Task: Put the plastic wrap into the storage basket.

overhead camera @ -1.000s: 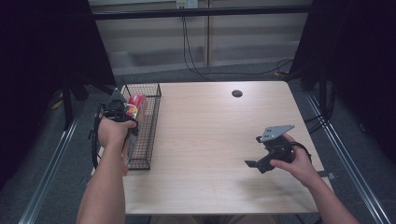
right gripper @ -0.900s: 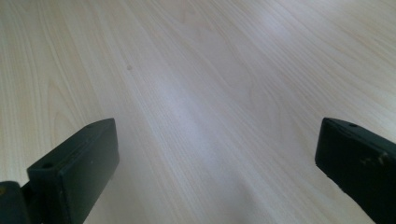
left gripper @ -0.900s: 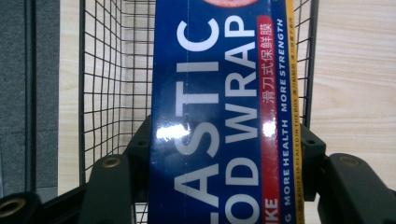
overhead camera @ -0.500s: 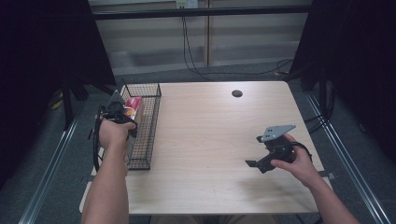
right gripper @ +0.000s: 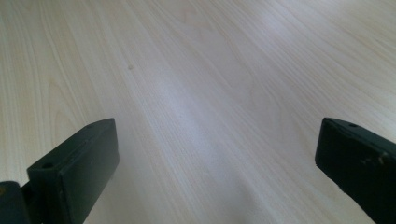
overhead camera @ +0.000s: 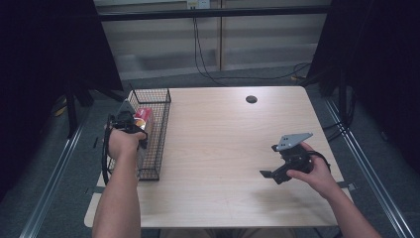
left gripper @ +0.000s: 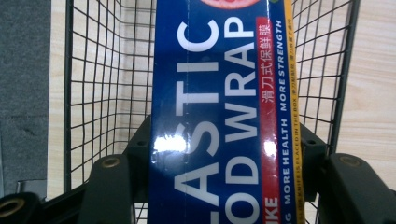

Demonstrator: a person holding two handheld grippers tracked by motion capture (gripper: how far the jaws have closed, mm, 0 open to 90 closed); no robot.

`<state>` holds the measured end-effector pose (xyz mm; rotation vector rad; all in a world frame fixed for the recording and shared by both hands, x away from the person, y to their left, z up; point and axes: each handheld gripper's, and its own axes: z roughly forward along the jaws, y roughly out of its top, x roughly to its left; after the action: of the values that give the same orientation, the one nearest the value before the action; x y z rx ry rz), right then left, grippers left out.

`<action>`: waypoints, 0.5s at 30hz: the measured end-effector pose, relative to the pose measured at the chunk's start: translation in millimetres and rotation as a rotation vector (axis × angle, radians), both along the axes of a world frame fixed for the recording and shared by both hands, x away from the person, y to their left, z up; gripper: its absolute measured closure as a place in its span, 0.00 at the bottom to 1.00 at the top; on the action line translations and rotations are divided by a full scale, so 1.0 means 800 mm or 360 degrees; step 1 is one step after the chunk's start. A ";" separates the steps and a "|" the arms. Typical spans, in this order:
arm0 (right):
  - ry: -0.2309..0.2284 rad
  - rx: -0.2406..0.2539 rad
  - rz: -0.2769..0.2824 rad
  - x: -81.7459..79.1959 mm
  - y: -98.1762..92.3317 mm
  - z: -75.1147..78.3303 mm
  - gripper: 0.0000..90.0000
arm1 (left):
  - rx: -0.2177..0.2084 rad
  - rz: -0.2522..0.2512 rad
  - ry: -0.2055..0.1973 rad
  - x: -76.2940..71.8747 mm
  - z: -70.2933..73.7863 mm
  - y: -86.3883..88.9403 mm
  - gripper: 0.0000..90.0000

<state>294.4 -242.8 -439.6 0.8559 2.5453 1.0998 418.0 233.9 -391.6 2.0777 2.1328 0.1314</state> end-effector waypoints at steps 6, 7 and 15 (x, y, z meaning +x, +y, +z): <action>-0.0005 -0.0001 0.0005 0.001 0.000 -0.001 0.00 | 0.0004 0.0039 0.0002 -0.001 -0.004 0.001 0.47; 0.0002 0.0002 0.0003 0.001 0.000 -0.001 0.00 | 0.0014 0.0034 0.0006 -0.001 -0.005 0.002 0.47; 0.0004 0.0008 0.0008 0.000 0.000 -0.002 0.00 | 0.0048 0.0043 0.0026 0.000 -0.013 0.002 0.46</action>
<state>294.5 -243.2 -441.3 0.8525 2.5491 1.1079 418.4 235.8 -401.7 2.0739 2.1825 0.1511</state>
